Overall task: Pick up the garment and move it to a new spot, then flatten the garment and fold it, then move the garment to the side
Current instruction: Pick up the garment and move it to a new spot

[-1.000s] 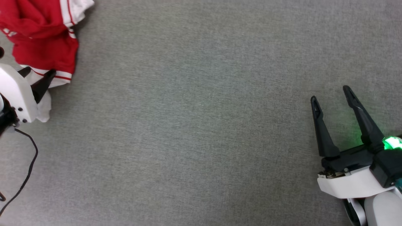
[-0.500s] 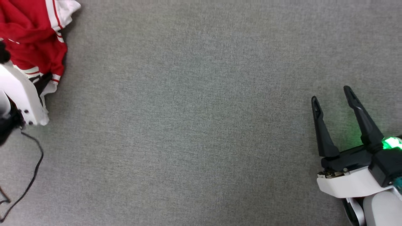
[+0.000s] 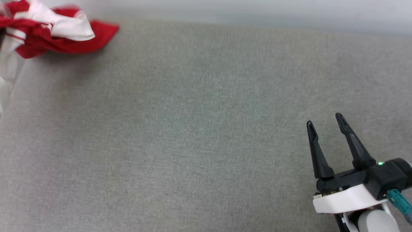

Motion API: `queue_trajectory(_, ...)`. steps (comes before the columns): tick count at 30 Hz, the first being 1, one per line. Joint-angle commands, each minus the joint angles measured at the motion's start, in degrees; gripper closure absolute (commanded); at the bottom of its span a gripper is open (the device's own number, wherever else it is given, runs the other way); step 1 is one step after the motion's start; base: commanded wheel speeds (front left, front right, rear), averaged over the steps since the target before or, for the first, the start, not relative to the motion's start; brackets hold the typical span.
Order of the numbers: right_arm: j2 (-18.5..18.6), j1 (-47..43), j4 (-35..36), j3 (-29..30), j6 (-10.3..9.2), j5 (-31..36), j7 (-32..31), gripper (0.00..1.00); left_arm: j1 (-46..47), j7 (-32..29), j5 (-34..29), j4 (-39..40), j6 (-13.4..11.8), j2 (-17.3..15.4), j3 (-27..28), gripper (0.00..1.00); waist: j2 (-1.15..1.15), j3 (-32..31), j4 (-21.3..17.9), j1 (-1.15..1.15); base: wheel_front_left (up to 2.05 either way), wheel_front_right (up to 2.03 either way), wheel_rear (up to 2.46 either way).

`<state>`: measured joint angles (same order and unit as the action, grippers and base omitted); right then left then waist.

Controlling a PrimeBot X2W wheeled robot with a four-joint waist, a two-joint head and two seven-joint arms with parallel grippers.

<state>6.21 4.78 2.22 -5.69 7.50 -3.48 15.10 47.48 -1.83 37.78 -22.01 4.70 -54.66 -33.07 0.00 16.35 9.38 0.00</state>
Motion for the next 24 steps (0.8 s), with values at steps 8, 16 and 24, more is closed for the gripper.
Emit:
queue_trajectory(8, -2.1, -1.69, -1.67, -0.56, -0.02, -1.08, 0.11, 0.0, 5.76, -0.69, -4.43, 9.26, -2.13, -0.65, -0.38, 1.0, 0.0, -8.49, -3.6, 0.0, 0.0, 0.0, 0.0)
queue_trajectory(16, -3.18, -1.63, -2.16, 0.73, -0.02, -2.0, 0.11, 0.0, 12.54, -6.76, -6.44, 14.51, -1.08, 3.4, -3.17, 1.0, 0.0, -10.17, -10.93, 0.0, 0.0, 0.0, 0.0)
queue_trajectory(24, -3.36, 0.05, -2.03, 1.01, -0.03, -2.54, 0.11, 0.0, 20.38, -9.45, -7.86, 15.02, -0.32, 9.88, -5.53, 1.0, 0.0, -7.98, -20.59, 0.0, 0.0, 0.0, 0.0)
